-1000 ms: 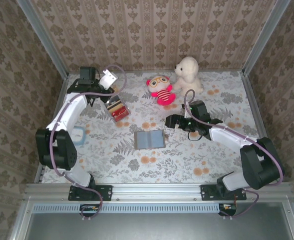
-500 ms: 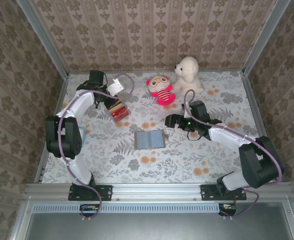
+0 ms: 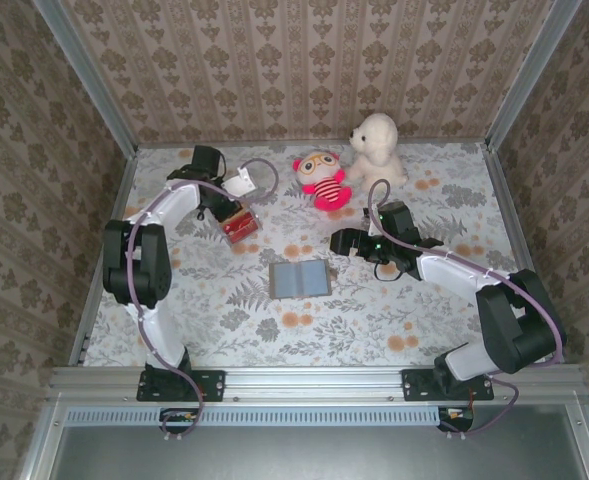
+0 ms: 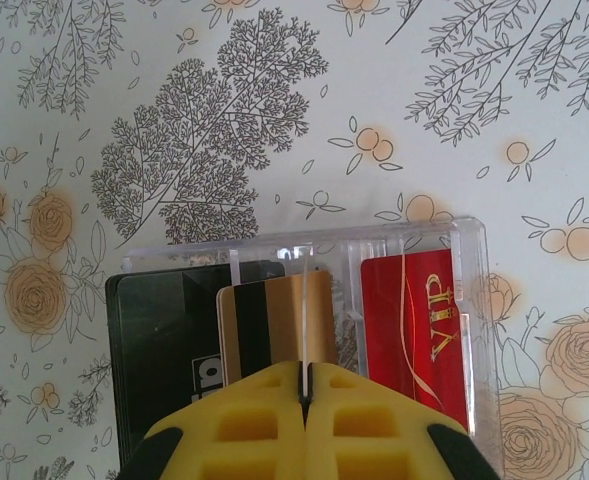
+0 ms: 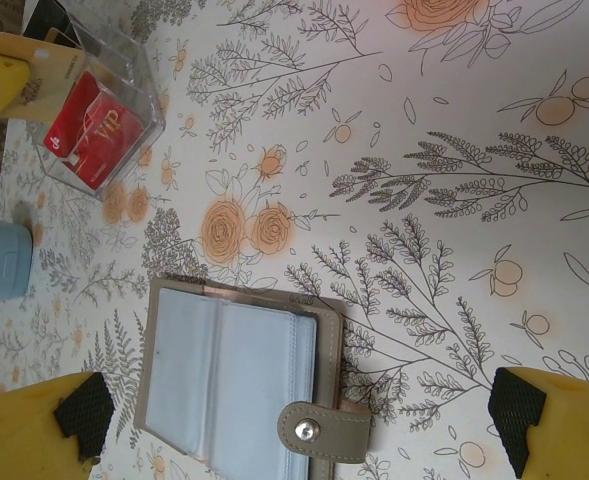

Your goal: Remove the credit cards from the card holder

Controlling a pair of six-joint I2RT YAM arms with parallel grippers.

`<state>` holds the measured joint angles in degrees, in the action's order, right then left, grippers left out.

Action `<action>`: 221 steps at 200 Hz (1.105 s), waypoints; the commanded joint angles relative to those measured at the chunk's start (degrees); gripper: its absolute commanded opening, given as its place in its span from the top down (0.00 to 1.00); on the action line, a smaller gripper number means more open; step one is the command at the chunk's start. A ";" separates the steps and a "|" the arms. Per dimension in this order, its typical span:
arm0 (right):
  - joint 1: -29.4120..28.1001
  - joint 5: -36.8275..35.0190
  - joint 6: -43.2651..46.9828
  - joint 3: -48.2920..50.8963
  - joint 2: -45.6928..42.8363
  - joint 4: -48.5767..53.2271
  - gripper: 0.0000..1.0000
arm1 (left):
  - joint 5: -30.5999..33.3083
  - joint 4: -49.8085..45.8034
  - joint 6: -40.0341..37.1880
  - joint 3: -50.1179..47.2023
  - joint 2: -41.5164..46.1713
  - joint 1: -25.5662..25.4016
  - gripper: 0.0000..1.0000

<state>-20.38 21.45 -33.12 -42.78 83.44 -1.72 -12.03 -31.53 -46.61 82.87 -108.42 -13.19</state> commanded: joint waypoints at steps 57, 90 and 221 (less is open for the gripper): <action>0.34 2.94 -0.89 -0.02 1.84 -2.02 0.00 | 4.12 -1.28 1.20 3.83 0.05 -0.92 0.62; 0.34 3.20 -1.00 -0.02 1.97 -2.07 0.00 | 4.22 1.47 8.07 3.88 3.93 -0.68 0.56; -5.03 -0.74 0.22 -1.89 1.75 -0.71 0.03 | 11.31 13.74 57.98 -22.51 32.06 -0.88 0.00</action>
<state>-22.61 23.81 -33.32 -42.81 85.62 -3.22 -2.55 -19.94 -1.74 65.60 -79.96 -13.87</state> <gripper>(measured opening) 0.977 0.988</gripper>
